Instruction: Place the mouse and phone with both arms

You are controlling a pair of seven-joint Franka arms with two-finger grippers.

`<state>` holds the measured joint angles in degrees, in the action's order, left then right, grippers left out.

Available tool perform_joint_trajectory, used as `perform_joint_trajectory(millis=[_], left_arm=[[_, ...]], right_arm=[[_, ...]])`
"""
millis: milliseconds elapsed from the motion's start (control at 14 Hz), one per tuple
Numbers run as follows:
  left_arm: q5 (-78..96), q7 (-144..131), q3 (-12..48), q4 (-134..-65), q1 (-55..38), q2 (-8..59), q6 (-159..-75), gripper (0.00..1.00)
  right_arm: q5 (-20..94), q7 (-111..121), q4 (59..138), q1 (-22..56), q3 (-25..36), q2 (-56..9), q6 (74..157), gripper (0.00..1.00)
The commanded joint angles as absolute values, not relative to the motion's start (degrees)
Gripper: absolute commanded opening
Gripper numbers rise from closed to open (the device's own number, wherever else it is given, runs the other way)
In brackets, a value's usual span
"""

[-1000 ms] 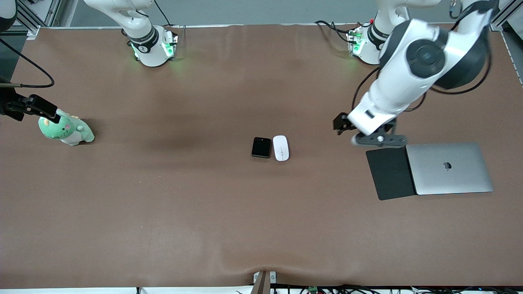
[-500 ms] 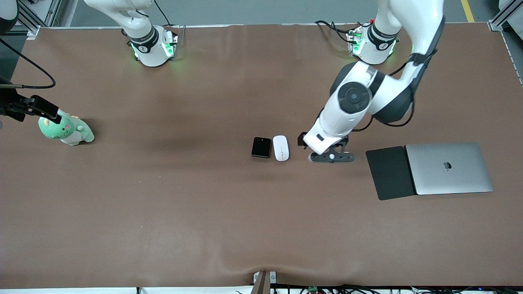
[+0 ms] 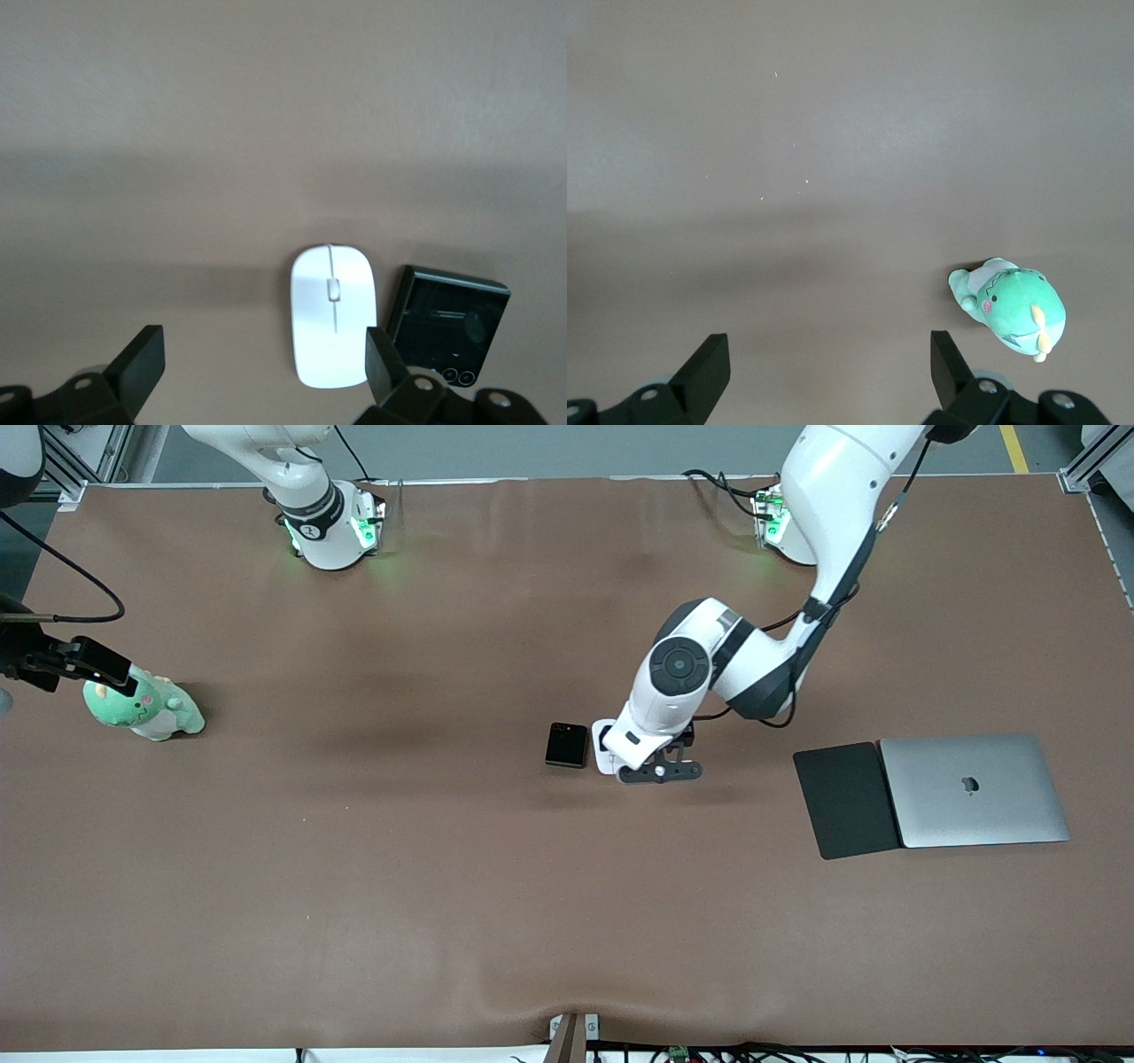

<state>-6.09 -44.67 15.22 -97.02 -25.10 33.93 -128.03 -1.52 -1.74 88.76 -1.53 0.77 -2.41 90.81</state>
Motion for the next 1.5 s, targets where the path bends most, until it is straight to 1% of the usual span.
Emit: perform_joint_trajectory(millis=[0,214,429,857,1071,1286,1429], left_arm=[[-9.48,-49.73,14.68,-93.96,-27.24,37.87,-128.49,1.0],[-11.42,-53.87,14.59,-91.94,-28.91,41.56,-128.58,1.0],[-11.51,-55.19,14.59,-91.85,-29.18,42.88,-130.95,1.0],[-11.51,-56.16,14.5,-90.79,-29.97,44.64,-131.04,1.0],[-11.6,-56.43,14.41,-90.7,-30.32,45.17,-131.04,1.0],[-11.6,-56.87,14.5,-90.79,-30.32,45.26,-131.04,1.0],[-11.6,-56.87,14.5,-90.79,-30.32,45.26,-131.04,1.0]], right_arm=[[-2.29,-1.32,88.15,-1.32,0.7,-2.99,90.35,1.0],[-2.72,-1.49,88.15,-0.62,0.7,-3.08,90.35,1.0],[-2.81,-2.11,88.33,-1.05,0.7,-3.34,90.61,1.0],[-1.85,-2.29,88.24,0.09,0.62,-3.52,90.18,1.0],[-1.76,-2.46,88.24,3.41,0.62,-3.69,90.18,1.0],[-1.67,-2.46,88.16,5.62,0.62,-5.18,90.35,1.0],[0.34,-5.33,88.5,7.98,0.62,-5.54,90.18,1.0]])
